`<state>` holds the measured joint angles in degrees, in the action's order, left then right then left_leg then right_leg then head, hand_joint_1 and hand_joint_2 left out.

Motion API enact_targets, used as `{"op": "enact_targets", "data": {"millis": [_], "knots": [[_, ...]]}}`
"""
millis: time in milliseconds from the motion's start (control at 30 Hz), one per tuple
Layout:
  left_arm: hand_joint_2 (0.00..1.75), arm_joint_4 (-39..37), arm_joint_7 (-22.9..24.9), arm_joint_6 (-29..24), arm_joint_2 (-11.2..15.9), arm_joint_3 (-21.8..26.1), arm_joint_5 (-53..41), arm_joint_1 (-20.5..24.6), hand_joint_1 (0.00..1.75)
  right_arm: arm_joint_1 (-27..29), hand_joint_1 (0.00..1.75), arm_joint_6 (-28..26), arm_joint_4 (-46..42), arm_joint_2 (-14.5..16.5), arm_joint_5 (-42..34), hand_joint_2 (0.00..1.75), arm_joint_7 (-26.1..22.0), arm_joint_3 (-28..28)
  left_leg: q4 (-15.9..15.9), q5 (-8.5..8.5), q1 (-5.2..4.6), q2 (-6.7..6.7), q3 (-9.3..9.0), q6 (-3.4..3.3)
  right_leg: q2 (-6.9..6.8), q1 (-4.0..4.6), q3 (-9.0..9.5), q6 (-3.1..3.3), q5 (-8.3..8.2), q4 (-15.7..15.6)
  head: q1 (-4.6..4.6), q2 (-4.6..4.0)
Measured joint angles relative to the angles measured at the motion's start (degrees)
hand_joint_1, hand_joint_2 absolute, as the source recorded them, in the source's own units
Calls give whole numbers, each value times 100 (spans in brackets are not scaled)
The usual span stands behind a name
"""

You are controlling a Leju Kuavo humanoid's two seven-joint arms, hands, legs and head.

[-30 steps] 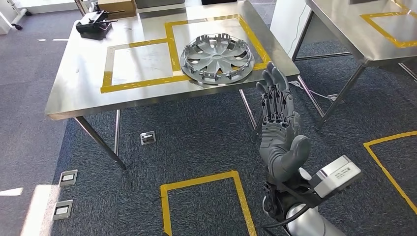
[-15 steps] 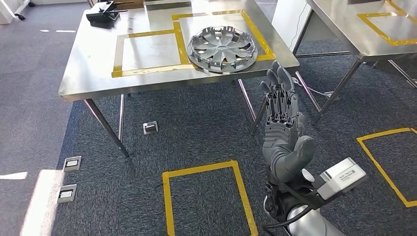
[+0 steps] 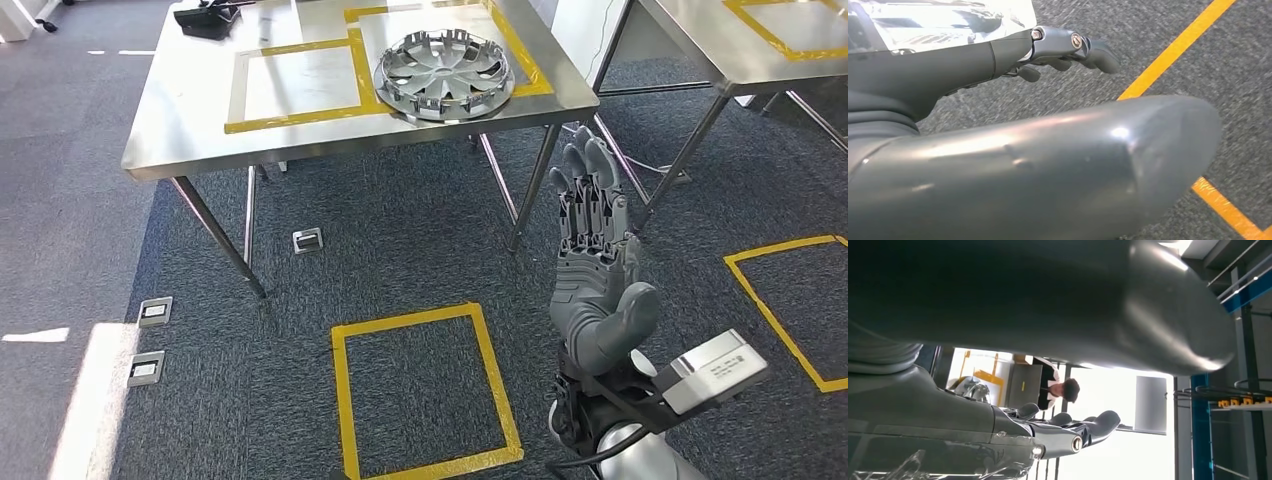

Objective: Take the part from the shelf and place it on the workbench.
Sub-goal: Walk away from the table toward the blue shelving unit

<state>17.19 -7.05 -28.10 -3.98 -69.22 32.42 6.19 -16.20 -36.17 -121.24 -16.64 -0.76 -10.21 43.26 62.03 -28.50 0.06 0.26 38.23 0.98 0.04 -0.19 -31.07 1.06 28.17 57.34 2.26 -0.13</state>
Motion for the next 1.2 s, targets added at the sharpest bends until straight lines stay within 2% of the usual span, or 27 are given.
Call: {"op": "enact_targets", "data": {"millis": [67, 100, 133, 167, 233, 300, 367, 433, 467, 500, 567, 600, 633, 667, 700, 733, 767, 800, 867, 933, 967, 1000, 1033, 1100, 1133, 1167, 1200], "knots": [[0, 1, -1, -2, 0, -1, 6, 0, 0, 4, 0, -7, 0, -1, 2, 0, 1, -3, 683, -508, 18, -11, 162, 42, -23, -8, -94, 36, -64, 31, -33, 0], [0, 1, -1, -3, 0, -1, 12, 0, 0, 8, 0, -12, 0, -1, 4, 0, 1, -4, 1013, -669, 23, -11, 211, 56, -36, -8, -151, 41, -87, 63, -43, 0], [0, 1, -1, -3, 0, -1, 19, 0, 0, 15, 0, -17, 0, -1, 7, 0, 2, -4, 1199, -715, 25, -11, 192, 64, -44, -7, -213, 37, -109, 100, -45, 0], [0, 1, -1, -3, 1, -1, 26, 0, 0, 22, 0, -23, 0, -2, 9, 0, 2, -5, 1179, -649, 26, -11, 83, 66, -49, -8, -277, 31, -131, 139, -46, 0], [0, 1, -1, -4, 3, -1, 34, 4, 0, 36, 0, -32, -2, -3, 11, 0, 3, -7, 591, -392, 25, -14, -380, 43, -47, -11, -399, 6, -178, 212, -48, 0], [0, 1, -1, -7, 4, -1, 37, 16, 0, 44, 0, -40, -13, -3, 11, 0, 2, -13, -91, -313, 6, -27, -807, -4, -43, -8, -486, -48, -240, 250, -49, 0], [0, 1, -1, -13, 5, -1, 40, 17, 0, 55, 0, -49, -30, -3, 12, 0, 1, -21, -335, -325, -32, -39, -907, -64, -46, -17, -526, -120, -333, 233, -47, 0], [0, -1, -1, -16, 5, 0, 46, 10, 0, 84, 0, -62, -46, -15, 12, 0, -1, -38, -390, -216, -36, -29, -854, -144, -12, -32, -553, -185, -387, 212, -45, 0], [0, -1, -1, -16, 3, 1, 50, 14, 0, 101, 0, -70, -54, -25, 13, 0, -1, -53, -425, -149, -28, -19, -817, -187, 23, -27, -581, -210, -300, 271, -36, 0], [0, 0, -3, -15, -1, 1, 54, 22, 0, 113, 0, -77, -60, -36, 12, 0, -2, -71, -458, -75, -20, -8, -762, -229, 55, -19, -631, -228, -101, 434, -21, 0], [0, 1, -7, -15, -5, 2, 60, 34, 0, 131, 0, -92, -67, -48, 12, 0, -3, -97, -471, 57, -32, 4, -612, -277, 73, -8, -758, -248, 482, 1045, 12, 0], [0, 1, -9, -15, -3, 2, 63, 32, 0, 144, 0, -100, -68, -51, 12, 0, -4, -106, -455, 116, -42, 9, -523, -285, 59, -9, -805, -251, 700, 1391, 21, 0], [0, 0, -9, -15, 0, 2, 67, 29, 0, 165, 0, -111, -68, -55, 13, 0, -5, -112, -435, 172, -49, 15, -435, -285, 47, -11, -803, -252, 784, 1637, 25, 0], [0, -1, -9, -16, 4, 2, 72, 27, 0, 184, 0, -122, -68, -58, 13, 0, -5, -119, -412, 223, -53, 21, -342, -283, 39, -11, -740, -249, 739, 1731, 25, 0], [0, -1, -9, -16, 6, 2, 75, 27, 0, 197, 0, -131, -68, -62, 13, 0, -7, -128, -381, 273, -55, 26, -246, -276, 35, -11, -586, -243, 597, 1625, 27, 0], [0, -1, -9, -16, 7, 2, 77, 28, 0, 202, 0, -137, -70, -63, 13, 0, -8, -138, -347, 320, -54, 27, -155, -265, 33, -12, -351, -234, 430, 1340, 27, 0], [0, -1, -9, -16, 7, 2, 78, 29, 0, 202, 0, -140, -77, -64, 13, 0, -11, -149, -313, 366, -59, 27, -69, -248, 33, -11, -70, -222, 352, 933, 28, 0], [0, -1, -10, -16, 7, 2, 78, 28, 0, 202, 0, -141, -90, -64, 12, 0, -21, -160, -285, 415, -64, 25, -3, -227, 35, -6, 197, -206, 344, 509, 25, 0], [0, -1, -14, -17, 7, 2, 79, 26, 0, 208, 0, -146, -119, -64, -4, 0, -55, -183, -279, 527, -62, 24, 68, -169, 40, 23, 449, -168, 427, 18, 18, 0], [0, 0, -17, -19, 4, 1, 87, 20, 0, 222, 0, -155, -134, -64, -44, 0, -93, -205, -309, 620, -36, 20, 95, -103, 35, 43, 412, -93, 360, -51, 13, 0], [0, 0, -15, -20, 3, 1, 96, 15, 0, 228, 0, -159, -138, -64, -61, 0, -105, -214, -290, 568, -24, 13, 115, -69, 27, 40, 378, -48, 307, -65, 13, 0], [0, -1, -10, -23, 2, 0, 109, 8, 0, 239, 0, -164, -141, -64, -79, 0, -113, -222, -190, 409, -16, 6, 148, -36, 19, 30, 335, -4, 244, -77, 1, 0], [0, -1, -4, -32, 3, 0, 129, 3, 0, 255, 0, -170, -144, -63, -103, 0, -114, -229, 15, 158, -7, 0, 199, -7, 9, 19, 284, 28, 180, -84, -13, 0], [0, -1, 20, -69, 4, -1, 175, 0, 0, 316, 0, -181, -139, -61, -193, 0, -101, -240, 697, -376, 2, -4, 327, 40, 1, 22, 156, 55, 68, -79, -46, 0], [0, -1, 31, -92, 4, -1, 199, -1, 0, 356, 0, -185, -132, -58, -251, 0, -90, -242, 1017, -484, 5, -4, 364, 52, -4, 23, 83, 55, 16, -70, -55, 0], [44, -1, 47, -114, 5, -1, 219, -3, 0, 393, 0, -183, -120, -55, -314, 0, -70, -242, 1205, -459, 5, -5, 338, 54, -9, 24, 5, 51, -33, -56, -57, 0], [87, -1, 70, -142, 5, -1, 239, -5, 0, 425, 0, -172, -102, -51, -389, 0, -24, -242, 1193, -335, 5, -5, 223, 46, -12, 24, -71, 45, -75, -37, -59, 0]]}}
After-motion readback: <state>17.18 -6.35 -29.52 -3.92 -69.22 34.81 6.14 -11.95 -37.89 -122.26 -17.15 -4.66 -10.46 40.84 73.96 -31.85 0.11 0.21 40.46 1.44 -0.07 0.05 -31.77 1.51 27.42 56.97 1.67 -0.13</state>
